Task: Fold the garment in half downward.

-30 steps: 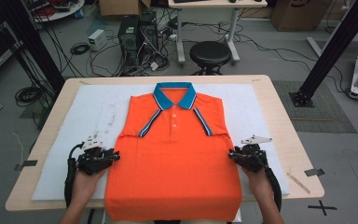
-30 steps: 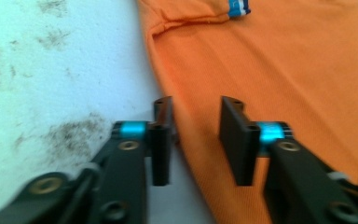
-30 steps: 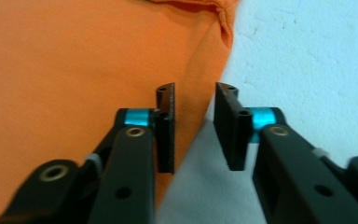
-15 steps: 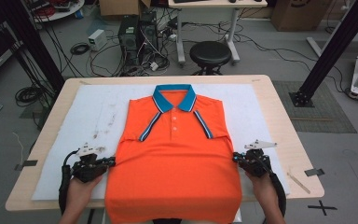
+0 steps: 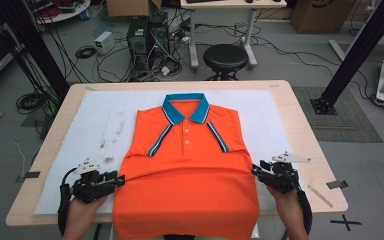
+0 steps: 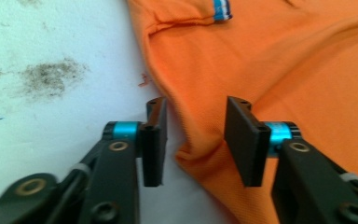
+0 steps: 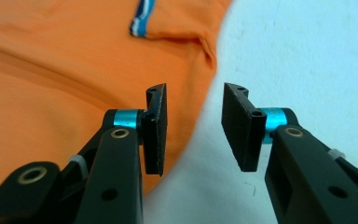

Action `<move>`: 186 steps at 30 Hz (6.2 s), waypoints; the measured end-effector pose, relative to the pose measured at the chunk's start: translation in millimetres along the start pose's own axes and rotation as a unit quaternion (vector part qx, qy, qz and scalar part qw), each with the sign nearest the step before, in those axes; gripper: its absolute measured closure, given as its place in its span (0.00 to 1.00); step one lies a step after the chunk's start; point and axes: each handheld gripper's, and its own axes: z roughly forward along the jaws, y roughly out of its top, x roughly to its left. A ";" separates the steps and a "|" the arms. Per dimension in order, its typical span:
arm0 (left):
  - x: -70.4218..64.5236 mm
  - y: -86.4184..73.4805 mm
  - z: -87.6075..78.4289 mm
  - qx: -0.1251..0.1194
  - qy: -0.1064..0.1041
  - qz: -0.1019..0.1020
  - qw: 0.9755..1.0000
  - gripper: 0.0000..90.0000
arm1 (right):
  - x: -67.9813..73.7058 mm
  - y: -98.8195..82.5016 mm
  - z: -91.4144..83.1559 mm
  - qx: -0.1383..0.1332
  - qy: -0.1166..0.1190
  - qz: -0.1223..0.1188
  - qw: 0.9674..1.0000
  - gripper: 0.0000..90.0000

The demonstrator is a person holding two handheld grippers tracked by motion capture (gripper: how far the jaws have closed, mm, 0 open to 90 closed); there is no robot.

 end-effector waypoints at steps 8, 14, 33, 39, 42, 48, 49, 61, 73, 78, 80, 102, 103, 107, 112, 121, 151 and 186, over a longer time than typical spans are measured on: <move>-8.9 -13.2 -5.3 0.000 0.005 0.004 1.000 0.63 | 13.3 -14.2 -1.1 0.043 0.014 -0.023 0.999 0.69; -18.0 -22.3 -8.9 -0.003 0.033 0.023 0.999 0.75 | 20.2 -23.3 -0.2 0.055 -0.003 -0.031 0.998 0.70; -31.0 -44.7 -43.0 0.018 0.000 0.029 0.999 0.96 | 29.9 -39.8 -35.8 0.053 -0.010 -0.051 0.997 0.99; -32.7 -43.2 -41.9 -0.005 -0.014 0.007 1.000 0.69 | 29.0 -42.8 -33.1 0.044 -0.008 -0.027 0.999 0.74; -33.3 -35.5 -34.0 -0.018 0.001 0.007 1.000 0.63 | 26.9 -41.7 -27.9 0.042 -0.008 -0.010 0.999 0.67; -26.6 -21.7 -7.9 -0.008 0.036 0.002 0.999 0.64 | 22.1 -34.0 -12.0 0.046 -0.019 0.001 0.999 0.66; -26.7 -21.3 -7.1 -0.009 0.043 0.007 0.999 0.70 | 21.2 -33.4 -10.6 0.046 -0.023 0.001 0.999 0.71; -25.0 -31.7 -26.3 0.010 0.031 0.008 0.999 0.99 | 23.0 -39.4 -23.8 0.061 -0.010 -0.015 0.998 0.99; -25.8 -22.0 -26.1 -0.041 0.014 -0.007 0.999 0.62 | 14.6 -36.9 -30.5 0.022 -0.007 0.019 1.000 0.62; -21.5 -8.6 -17.3 -0.077 0.012 0.024 0.997 0.45 | 11.8 -28.0 -19.5 0.009 -0.015 0.013 1.000 0.52; -17.1 -3.6 -12.4 -0.085 0.013 0.025 0.996 0.38 | 12.2 -24.8 -14.7 0.010 -0.016 0.007 1.000 0.48; 23.7 92.3 29.2 -0.122 -0.031 0.063 0.990 0.27 | -14.2 38.4 22.4 -0.024 0.004 -0.022 0.999 0.24; 25.7 96.6 30.5 -0.122 -0.032 0.068 0.990 0.27 | -14.9 43.5 25.5 -0.024 0.008 -0.026 0.999 0.24; 33.7 111.3 37.7 -0.123 -0.035 0.073 0.989 0.27 | -19.0 62.3 40.4 -0.019 0.016 -0.032 0.999 0.24; 41.8 126.9 48.5 -0.123 -0.048 0.080 0.988 0.28 | -24.5 83.2 55.2 -0.018 0.023 -0.037 0.999 0.24; 61.5 151.3 83.2 -0.093 -0.056 0.071 0.992 0.32 | -39.3 113.0 86.9 0.012 0.033 -0.026 0.999 0.28; 84.8 145.4 144.0 0.038 0.035 0.025 0.998 0.98 | -48.6 127.0 150.4 0.078 -0.017 -0.049 0.996 0.99; 48.8 105.2 34.5 -0.121 -0.046 0.063 0.990 0.98 | -18.8 80.4 39.9 -0.093 0.031 -0.091 0.991 1.00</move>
